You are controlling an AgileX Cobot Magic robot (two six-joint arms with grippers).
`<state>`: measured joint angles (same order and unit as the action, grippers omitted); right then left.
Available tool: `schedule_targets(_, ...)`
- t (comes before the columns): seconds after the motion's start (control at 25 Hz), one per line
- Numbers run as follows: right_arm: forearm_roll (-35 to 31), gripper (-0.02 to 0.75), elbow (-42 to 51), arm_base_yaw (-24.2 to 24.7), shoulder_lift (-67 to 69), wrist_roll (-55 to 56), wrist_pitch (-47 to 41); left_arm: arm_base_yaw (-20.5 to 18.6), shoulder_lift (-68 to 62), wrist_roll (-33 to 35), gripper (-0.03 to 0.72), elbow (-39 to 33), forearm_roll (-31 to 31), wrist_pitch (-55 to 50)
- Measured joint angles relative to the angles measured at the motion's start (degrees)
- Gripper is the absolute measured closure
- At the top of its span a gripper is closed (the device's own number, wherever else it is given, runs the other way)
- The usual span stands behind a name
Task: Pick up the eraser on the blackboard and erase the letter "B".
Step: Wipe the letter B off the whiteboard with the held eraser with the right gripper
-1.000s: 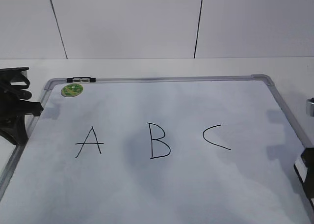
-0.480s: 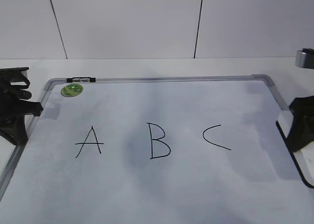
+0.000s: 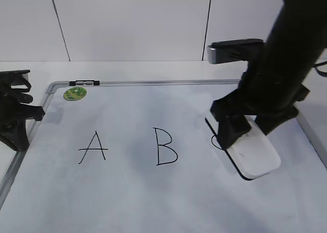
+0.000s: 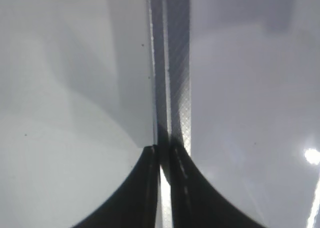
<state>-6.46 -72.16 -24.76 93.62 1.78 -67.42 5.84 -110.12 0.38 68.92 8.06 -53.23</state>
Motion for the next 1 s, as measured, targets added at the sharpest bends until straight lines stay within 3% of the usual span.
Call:
schedule_targets(0.2,3.6,0.214,-9.0,-5.7,7.6,2.0,-2.0,0.0,0.0,0.0,0.658,0.0,0.0,-0.1)
schedule_targets(0.6,4.4,0.214,-23.5,-10.4,22.0,2.6,-2.3,0.0,0.0,0.0,0.657,0.0,0.0,-0.3)
schedule_targets(1.0,4.0,0.214,-27.0,-12.5,31.0,2.6,-2.9,0.0,0.0,0.0,0.657,0.1,0.0,-0.5)
